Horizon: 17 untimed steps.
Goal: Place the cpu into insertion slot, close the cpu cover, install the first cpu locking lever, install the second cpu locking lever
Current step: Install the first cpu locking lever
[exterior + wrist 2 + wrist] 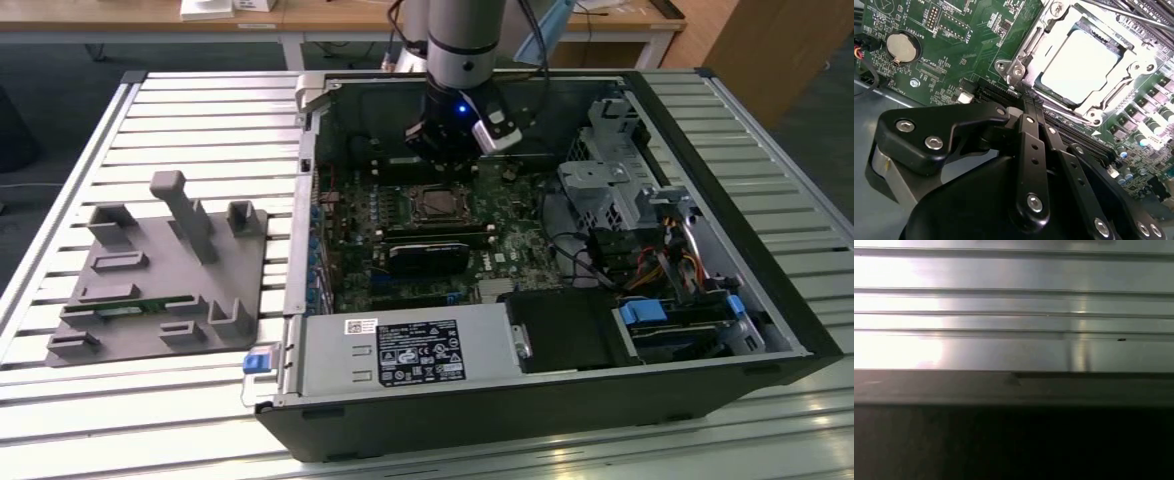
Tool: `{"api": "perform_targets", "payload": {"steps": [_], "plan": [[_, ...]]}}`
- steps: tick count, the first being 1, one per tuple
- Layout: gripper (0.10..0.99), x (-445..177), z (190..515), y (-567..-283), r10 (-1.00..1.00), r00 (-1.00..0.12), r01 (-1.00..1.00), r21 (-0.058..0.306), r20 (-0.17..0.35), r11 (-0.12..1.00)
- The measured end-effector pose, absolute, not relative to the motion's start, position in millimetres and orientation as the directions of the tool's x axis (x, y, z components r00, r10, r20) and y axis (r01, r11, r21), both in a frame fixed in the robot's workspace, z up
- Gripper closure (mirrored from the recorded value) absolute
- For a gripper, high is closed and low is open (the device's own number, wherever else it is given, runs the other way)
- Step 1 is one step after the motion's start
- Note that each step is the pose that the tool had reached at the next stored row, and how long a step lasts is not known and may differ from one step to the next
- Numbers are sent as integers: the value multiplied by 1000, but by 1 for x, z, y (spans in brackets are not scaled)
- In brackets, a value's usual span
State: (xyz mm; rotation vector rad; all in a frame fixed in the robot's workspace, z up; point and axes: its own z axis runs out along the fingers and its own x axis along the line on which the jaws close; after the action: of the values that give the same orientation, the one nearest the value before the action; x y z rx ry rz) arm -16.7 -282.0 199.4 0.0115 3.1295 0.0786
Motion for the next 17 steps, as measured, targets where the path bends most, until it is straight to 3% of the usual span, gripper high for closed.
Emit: {"api": "perform_targets", "payload": {"steps": [17], "plan": [[980, -16, 202, -281, 8, -1000, 7, 47, -11, 999]]}}
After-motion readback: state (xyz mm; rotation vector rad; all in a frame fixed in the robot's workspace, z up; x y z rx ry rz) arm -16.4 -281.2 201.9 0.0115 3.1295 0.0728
